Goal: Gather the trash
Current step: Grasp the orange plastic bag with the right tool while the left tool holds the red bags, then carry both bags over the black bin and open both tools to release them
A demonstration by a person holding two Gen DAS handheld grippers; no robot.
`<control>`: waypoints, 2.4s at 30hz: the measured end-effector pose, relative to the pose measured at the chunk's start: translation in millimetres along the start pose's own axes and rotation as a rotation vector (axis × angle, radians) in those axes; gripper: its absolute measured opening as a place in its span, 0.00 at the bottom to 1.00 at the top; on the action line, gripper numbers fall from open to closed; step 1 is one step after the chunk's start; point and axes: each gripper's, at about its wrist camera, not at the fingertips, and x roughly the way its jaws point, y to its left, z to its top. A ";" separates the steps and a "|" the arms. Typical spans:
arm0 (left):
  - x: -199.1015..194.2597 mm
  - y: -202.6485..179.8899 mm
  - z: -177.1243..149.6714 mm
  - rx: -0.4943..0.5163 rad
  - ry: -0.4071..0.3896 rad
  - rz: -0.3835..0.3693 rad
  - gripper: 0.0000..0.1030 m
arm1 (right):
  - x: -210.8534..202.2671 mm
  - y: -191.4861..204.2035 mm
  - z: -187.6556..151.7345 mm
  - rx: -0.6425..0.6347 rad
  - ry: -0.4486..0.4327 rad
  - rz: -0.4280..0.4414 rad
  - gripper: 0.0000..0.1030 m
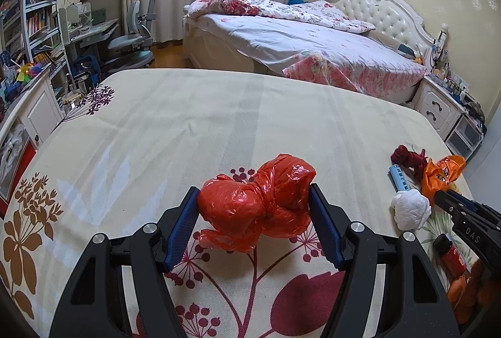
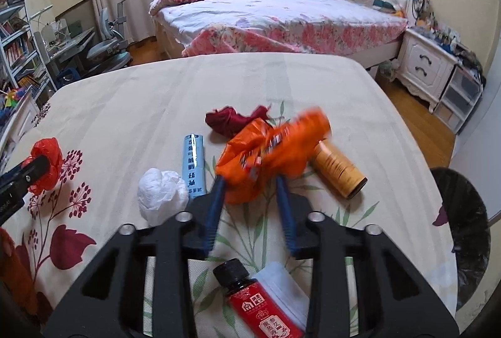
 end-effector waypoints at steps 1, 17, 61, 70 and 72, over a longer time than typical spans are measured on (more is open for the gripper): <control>-0.3 -0.4 -0.4 0.002 0.000 -0.001 0.65 | 0.3 -0.1 -0.6 0.000 0.000 -0.001 0.20; -5.2 5.7 2.3 -0.003 -0.024 0.026 0.65 | -6.7 -11.3 2.9 0.074 -0.015 0.035 0.54; -46.7 -118.0 -17.2 0.144 -0.069 -0.219 0.65 | -87.7 -98.1 -35.1 0.093 -0.112 -0.146 0.25; -59.7 -199.9 -30.1 0.257 -0.091 -0.343 0.65 | -102.3 -160.1 -56.8 0.186 -0.124 -0.233 0.25; -61.0 -220.1 -33.4 0.286 -0.093 -0.368 0.65 | -103.0 -172.6 -62.2 0.210 -0.123 -0.246 0.25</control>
